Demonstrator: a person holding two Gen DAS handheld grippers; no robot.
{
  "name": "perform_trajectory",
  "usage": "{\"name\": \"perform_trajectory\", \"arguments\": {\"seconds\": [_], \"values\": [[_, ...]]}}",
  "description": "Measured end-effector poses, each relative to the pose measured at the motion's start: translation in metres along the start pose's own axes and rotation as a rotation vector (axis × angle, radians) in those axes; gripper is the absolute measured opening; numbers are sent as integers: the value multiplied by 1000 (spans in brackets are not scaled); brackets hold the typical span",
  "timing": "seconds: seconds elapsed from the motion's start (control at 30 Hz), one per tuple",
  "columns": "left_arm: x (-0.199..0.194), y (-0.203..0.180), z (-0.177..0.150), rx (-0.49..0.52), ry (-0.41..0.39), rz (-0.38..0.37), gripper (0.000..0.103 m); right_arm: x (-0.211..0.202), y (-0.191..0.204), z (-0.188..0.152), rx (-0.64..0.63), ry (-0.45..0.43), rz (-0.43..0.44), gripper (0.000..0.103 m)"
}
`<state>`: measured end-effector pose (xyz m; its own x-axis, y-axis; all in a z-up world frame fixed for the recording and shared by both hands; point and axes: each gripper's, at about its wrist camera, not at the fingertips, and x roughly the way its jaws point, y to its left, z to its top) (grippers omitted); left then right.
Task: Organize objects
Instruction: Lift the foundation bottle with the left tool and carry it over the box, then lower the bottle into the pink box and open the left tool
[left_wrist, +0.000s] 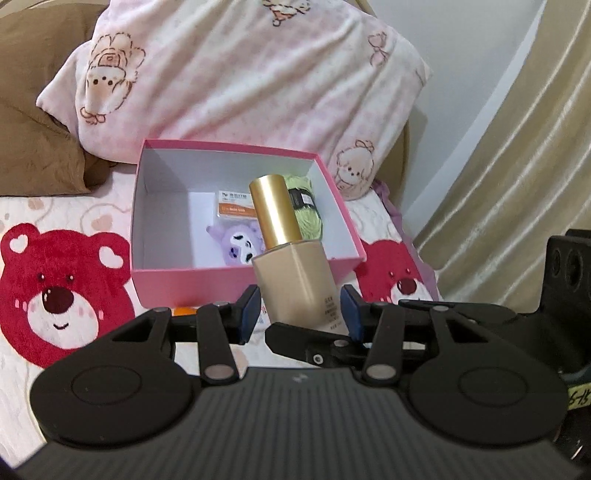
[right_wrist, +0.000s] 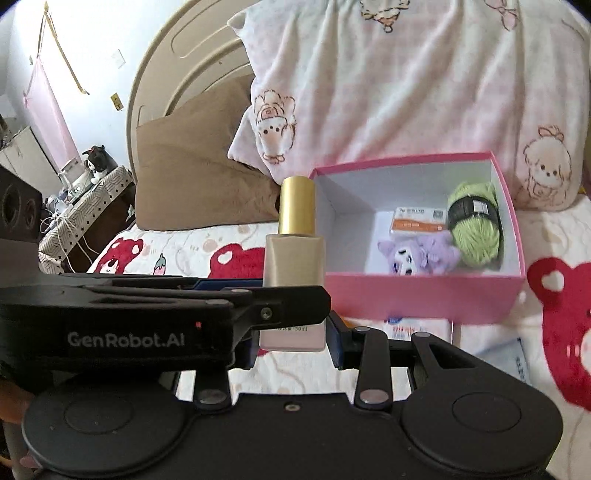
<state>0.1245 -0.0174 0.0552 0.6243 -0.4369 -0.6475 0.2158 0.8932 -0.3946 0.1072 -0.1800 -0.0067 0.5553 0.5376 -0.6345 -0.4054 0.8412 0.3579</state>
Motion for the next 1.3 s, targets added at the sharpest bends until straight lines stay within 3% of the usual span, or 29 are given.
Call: {"name": "perform_trajectory", "arguments": {"seconds": [0.37, 0.6, 0.8, 1.0, 1.3], "values": [[7, -4, 14, 18, -4, 5, 45, -2, -7, 11, -17, -14, 6, 41], [23, -4, 61, 30, 57, 38, 45, 9, -13, 44, -10, -28, -4, 40], [56, 17, 94, 7, 99, 47, 45, 40, -42, 72, 62, -27, 58, 41], [101, 44, 96, -14, 106, 90, 46, 88, -64, 77, 116, 9, 65, 41], [176, 94, 90, -77, 221, 145, 46, 168, -91, 66, 247, 110, 37, 40]]}}
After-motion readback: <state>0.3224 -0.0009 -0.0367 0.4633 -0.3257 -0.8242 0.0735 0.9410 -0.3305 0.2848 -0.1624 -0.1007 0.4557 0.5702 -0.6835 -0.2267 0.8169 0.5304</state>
